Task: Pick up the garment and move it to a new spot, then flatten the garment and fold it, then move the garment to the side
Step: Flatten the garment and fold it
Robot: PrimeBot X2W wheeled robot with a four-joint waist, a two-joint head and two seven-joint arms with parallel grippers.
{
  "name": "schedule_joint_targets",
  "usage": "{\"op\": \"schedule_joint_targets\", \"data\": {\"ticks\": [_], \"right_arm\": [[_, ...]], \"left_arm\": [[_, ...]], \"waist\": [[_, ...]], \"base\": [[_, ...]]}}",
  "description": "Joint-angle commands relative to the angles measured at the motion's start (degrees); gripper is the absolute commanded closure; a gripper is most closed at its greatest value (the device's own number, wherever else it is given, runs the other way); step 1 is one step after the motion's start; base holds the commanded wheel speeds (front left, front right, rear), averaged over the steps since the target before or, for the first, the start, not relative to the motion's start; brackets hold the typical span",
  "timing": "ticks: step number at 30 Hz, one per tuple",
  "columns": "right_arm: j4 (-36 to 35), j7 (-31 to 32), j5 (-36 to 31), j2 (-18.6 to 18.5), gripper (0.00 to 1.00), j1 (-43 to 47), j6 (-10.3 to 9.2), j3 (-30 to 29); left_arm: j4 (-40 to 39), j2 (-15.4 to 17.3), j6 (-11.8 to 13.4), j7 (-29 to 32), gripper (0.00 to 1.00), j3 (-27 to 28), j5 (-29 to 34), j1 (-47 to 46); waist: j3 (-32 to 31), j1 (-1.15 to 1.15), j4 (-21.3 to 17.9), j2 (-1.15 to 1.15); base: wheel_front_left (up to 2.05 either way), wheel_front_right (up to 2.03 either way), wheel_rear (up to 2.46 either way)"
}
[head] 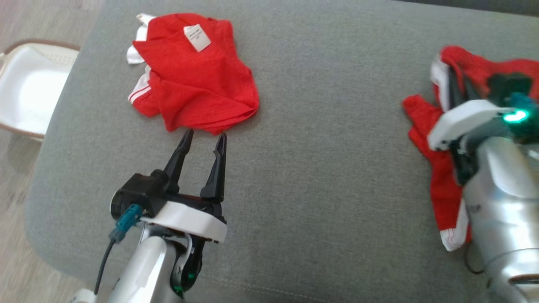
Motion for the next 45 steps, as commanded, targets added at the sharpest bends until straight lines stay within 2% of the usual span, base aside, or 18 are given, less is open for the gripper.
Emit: {"op": "schedule_joint_targets", "data": {"ticks": [1,4,8,15,17,18,21,22,23,31,35,38,41,45], "right_arm": [[-2.38,-2.16,2.34,1.69,1.0,-2.29,-0.04,3.27],[-4.42,-3.57,7.75,2.77,1.0,-1.81,-0.04,9.35],[-9.44,-2.13,15.83,2.23,1.0,0.6,-0.04,22.43],[-23.47,5.98,33.44,-4.64,1.0,5.63,-0.04,45.42],[-26.92,8.39,38.88,-6.71,1.0,6.76,-0.04,49.92],[-26.92,8.39,38.88,-6.71,1.0,6.76,-0.04,49.92],[-29.25,9.25,43.23,-9.7,1.0,7.16,-0.04,54.32],[-29.1,8.56,43.56,-10.25,0.76,7.02,-0.04,55.02],[-28.56,8.03,44.13,-10.42,0.0,7.04,-0.04,55.44],[-20.63,2.74,41.3,-9.61,0.0,5.93,-0.04,53.39],[-19.35,-1.23,39.66,-9.55,0.0,7.2,-0.04,49.88],[-19.35,-4.17,37.14,-9.83,0.0,9.41,-0.04,45.17],[-20.41,-5.67,32.95,-9.61,0.0,13.66,-0.04,38.11],[-26.06,-5.98,25.07,-6.94,0.0,22.76,-0.04,26.77]], "left_arm": [[-1.64,0.24,0.23,-0.29,0.0,1.98,-0.49,-1.64],[-1.49,0.24,0.34,-0.29,0.0,2.37,-0.48,-1.28],[-1.38,0.24,0.3,-0.29,0.0,2.74,-0.32,-0.61],[-0.96,0.24,0.0,-0.29,0.0,3.08,0.32,0.72],[-0.84,0.24,-0.12,-0.29,0.0,3.04,0.5,0.98],[-0.84,0.24,-0.12,-0.29,0.0,3.04,0.5,0.98],[-0.75,0.24,-0.25,-0.29,0.0,3.2,0.75,1.19],[-0.75,0.24,-0.25,-0.29,0.0,3.34,0.82,1.26],[-0.76,0.24,-0.24,-0.29,0.0,3.5,0.87,1.33],[-0.73,0.24,-0.33,-0.29,0.0,5.13,1.22,1.62],[-0.53,0.24,-0.52,-0.29,0.0,6.36,1.43,2.06],[-0.45,0.24,-0.79,-0.29,0.0,7.65,1.74,2.52],[-0.68,0.24,-1.19,-0.29,0.0,8.85,2.1,3.08],[-0.94,0.24,-1.52,-0.29,0.0,10.24,2.44,4.11]], "waist": [[-0.92,0.0,-0.82,0.0],[-2.51,0.0,-1.44,0.0],[-4.27,0.0,-1.97,0.0],[-6.52,0.0,-2.5,0.0],[-6.83,0.0,-2.57,0.0],[-6.83,0.0,-2.57,0.0],[-7.1,0.0,-2.75,0.0],[-7.17,0.0,-2.87,0.0],[-7.26,0.0,-3.03,0.0],[-7.87,0.0,-5.46,0.0],[-8.57,0.0,-7.39,0.0],[-9.13,0.0,-9.12,0.0],[-9.73,0.0,-10.87,0.0],[-10.55,0.0,-13.11,0.0]], "base": [[0.0,0.0,0.0],[0.0,0.0,0.0],[0.0,0.0,0.0],[0.0,0.0,0.0],[0.0,0.0,0.0],[0.0,0.0,0.0],[0.0,0.0,0.0],[0.0,0.0,0.0],[0.0,0.0,0.0],[0.0,0.0,0.0],[0.0,0.0,0.0],[0.0,0.0,0.0],[0.0,0.0,0.0],[0.0,0.0,0.0]]}}
